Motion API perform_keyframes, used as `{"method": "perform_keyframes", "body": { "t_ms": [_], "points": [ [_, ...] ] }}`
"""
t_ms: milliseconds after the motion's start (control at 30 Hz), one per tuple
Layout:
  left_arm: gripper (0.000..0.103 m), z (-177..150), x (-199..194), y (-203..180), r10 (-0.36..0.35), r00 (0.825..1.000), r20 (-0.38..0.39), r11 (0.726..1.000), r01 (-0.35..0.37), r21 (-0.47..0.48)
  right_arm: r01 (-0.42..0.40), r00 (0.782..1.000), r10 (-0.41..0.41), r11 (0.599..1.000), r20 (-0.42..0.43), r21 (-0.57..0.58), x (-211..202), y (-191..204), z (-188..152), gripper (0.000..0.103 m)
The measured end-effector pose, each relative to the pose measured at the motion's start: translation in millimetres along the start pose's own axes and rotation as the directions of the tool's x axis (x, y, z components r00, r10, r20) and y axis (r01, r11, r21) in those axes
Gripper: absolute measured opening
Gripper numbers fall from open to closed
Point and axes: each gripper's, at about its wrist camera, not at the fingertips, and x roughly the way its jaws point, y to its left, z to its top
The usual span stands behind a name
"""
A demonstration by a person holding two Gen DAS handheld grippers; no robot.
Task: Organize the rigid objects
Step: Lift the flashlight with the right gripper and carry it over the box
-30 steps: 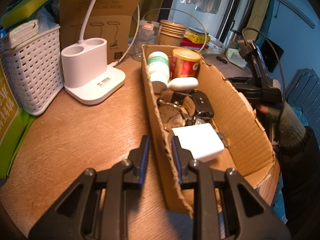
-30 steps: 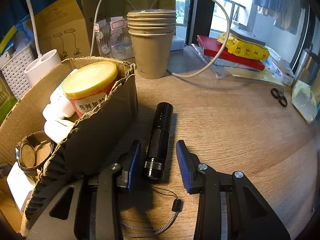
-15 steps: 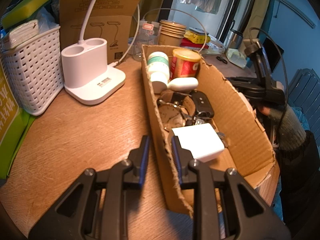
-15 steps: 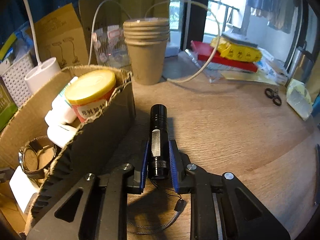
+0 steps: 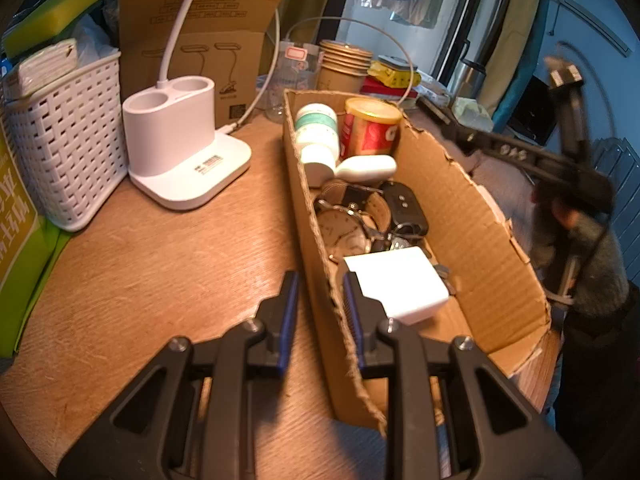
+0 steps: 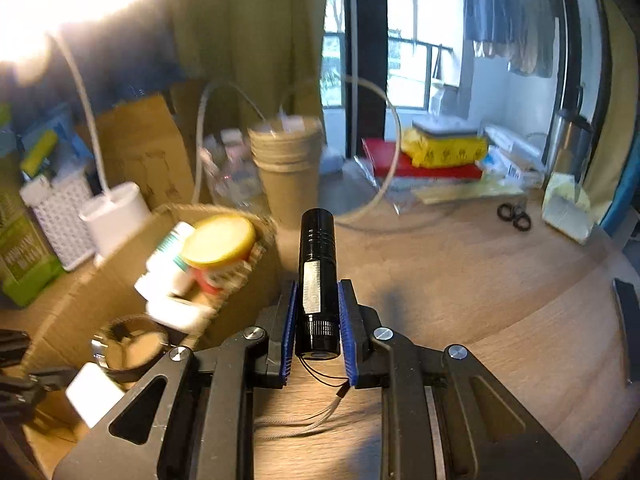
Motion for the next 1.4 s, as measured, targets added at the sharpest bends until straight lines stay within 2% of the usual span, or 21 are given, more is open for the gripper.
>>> {"method": "perform_keyframes", "body": {
  "t_ms": [300,867,1133,1400],
  "points": [
    [0.024,0,0,0,0.0,1.0,0.0,1.0,0.0,0.001,-0.006,0.992,0.014,0.998,0.125,-0.063,-55,36,15,0.021],
    [0.024,0,0,0,0.001,1.0,0.0,1.0,-0.001,0.001,-0.036,0.95,0.087,0.984,0.299,-0.174,-148,94,25,0.021],
    [0.024,0,0,0,0.001,1.0,0.0,1.0,-0.001,0.001,-0.078,0.951,0.135,0.975,0.277,-0.207,-153,113,14,0.021],
    [0.024,0,0,0,0.001,1.0,0.001,1.0,-0.001,0.001,-0.129,0.973,0.16,0.974,0.165,-0.184,-126,121,-15,0.021]
  ]
}}
